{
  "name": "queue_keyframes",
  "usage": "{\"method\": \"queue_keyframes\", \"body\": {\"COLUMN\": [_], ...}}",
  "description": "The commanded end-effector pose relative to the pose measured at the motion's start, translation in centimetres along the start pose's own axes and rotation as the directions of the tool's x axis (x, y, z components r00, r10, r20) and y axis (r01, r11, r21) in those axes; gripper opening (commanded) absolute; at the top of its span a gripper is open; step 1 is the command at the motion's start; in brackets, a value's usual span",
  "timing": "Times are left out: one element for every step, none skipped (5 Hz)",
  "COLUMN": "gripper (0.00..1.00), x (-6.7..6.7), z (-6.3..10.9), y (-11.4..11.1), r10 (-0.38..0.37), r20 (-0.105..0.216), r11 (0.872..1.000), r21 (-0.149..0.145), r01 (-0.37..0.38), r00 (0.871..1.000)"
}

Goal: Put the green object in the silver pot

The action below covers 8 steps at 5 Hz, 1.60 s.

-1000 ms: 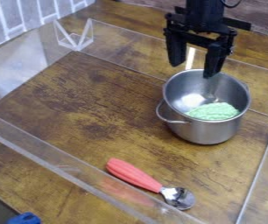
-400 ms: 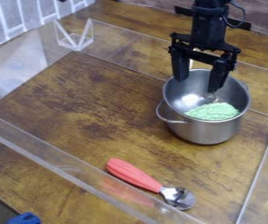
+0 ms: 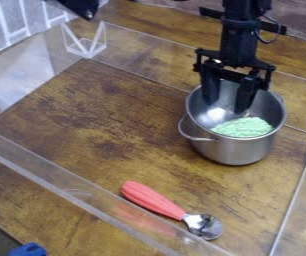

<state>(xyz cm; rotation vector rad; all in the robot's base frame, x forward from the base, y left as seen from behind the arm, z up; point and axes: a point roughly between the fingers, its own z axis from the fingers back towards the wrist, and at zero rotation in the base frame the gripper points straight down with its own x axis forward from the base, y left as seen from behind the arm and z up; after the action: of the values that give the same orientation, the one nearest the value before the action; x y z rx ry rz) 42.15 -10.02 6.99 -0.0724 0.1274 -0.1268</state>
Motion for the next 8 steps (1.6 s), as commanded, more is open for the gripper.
{"method": "queue_keyframes", "body": {"gripper": [1.0,0.0,0.0,0.0,0.0,0.0,0.0,0.0], "x": [0.4,0.9,0.7,0.3,0.1,-0.2,-0.3,-0.6], "z": [2.1,2.4,2.6,3.5,4.6,5.7,7.0,8.6], "y": [-0.7,-0.3,-0.2,-0.1,0.0,0.1,0.5,0.9], "r10": [-0.053,-0.083,-0.116,-0.151,-0.171,-0.19,-0.166,-0.143], "r20": [0.059,0.067,0.064,0.067,0.067,0.066,0.078,0.096], "r11": [0.999,0.997,0.993,0.989,0.985,0.982,0.986,0.989], "r21": [-0.001,0.01,0.017,0.022,0.026,0.03,0.038,0.046], "r01": [0.053,0.083,0.115,0.15,0.17,0.189,0.163,0.14], "r00": [0.997,0.994,0.991,0.986,0.983,0.98,0.983,0.985]}}
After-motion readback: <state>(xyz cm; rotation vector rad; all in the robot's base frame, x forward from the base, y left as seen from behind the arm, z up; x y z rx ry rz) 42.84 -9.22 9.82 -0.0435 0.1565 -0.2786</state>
